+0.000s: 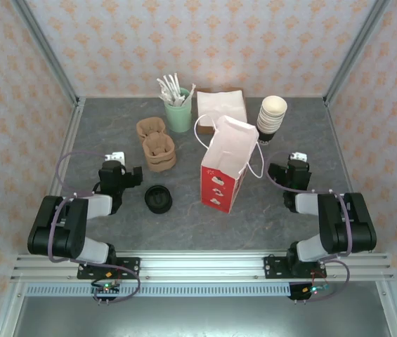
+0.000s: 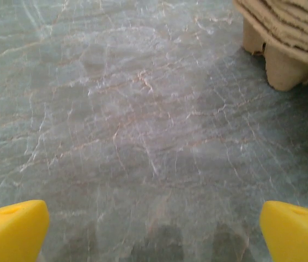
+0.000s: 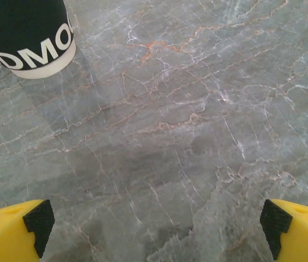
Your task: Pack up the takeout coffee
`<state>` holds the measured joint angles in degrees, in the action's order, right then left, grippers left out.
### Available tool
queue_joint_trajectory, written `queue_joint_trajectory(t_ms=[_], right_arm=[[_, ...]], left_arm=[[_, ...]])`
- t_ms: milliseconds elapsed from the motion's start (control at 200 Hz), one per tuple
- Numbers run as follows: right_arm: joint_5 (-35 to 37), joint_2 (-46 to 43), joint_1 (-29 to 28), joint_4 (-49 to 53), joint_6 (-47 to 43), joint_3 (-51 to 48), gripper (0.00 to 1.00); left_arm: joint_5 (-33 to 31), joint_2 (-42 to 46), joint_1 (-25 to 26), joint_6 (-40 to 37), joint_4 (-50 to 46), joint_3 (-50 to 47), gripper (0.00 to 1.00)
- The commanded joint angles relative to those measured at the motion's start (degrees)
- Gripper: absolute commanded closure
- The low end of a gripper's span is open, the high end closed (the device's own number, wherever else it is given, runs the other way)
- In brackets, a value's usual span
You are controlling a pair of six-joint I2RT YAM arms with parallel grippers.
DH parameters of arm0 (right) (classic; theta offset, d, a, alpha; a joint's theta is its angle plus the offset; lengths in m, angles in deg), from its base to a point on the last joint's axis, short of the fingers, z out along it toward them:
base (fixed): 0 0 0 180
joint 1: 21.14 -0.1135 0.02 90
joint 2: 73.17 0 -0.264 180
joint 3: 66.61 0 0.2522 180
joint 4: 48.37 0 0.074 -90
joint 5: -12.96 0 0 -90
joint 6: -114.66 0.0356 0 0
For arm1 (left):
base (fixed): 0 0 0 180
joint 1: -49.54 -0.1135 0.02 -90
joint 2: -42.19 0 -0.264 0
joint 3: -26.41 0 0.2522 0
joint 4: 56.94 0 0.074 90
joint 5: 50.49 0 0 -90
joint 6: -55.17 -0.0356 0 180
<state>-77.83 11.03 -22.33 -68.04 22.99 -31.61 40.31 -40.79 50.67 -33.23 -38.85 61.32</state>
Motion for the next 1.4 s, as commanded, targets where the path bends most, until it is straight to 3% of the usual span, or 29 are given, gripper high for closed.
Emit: queue_joint_trajectory(t_ms=[0, 340, 616, 741, 866, 1011, 1146, 1391], right_arm=[[3.17, 3.03, -0.77, -10.47, -1.32, 3.05, 0.01], [3.42, 2.65, -0.75, -10.81, -1.27, 2.79, 0.01], [6.18, -5.61, -0.77, -1.43, -0.09, 4.64, 0.01], [9.06, -11.04, -0.75, 7.42, 1.50, 8.11, 0.01], [13.76, -15.47, -0.66, 22.85, 8.33, 17.27, 0.01], [16.47, -12.72, -0.70, 46.89, 20.06, 35.50, 0.01], [9.60, -5.04, -0.67, 59.11, 24.19, 50.58, 0.04], [2.43, 7.43, -0.65, 69.11, 29.17, 66.82, 0.19]], left_arm=[[-3.98, -2.80, 1.07, -2.71, 10.70, 3.29, 0.00], [-4.01, -2.80, 1.06, -2.69, 10.74, 3.29, 0.00], [-4.18, -2.69, 1.07, -2.78, 11.14, 3.11, 0.00], [-7.33, 3.11, 1.74, -2.27, 6.57, 3.30, 0.00], [-14.16, 13.41, 2.73, 1.02, -4.80, 5.25, 0.00], [-18.86, 24.66, 2.96, 15.14, -25.72, 12.86, 0.00], [-12.57, 28.43, 2.98, 21.59, -39.80, 21.24, 0.00], [-5.05, 29.74, 2.99, 24.78, -53.22, 29.60, 0.00]])
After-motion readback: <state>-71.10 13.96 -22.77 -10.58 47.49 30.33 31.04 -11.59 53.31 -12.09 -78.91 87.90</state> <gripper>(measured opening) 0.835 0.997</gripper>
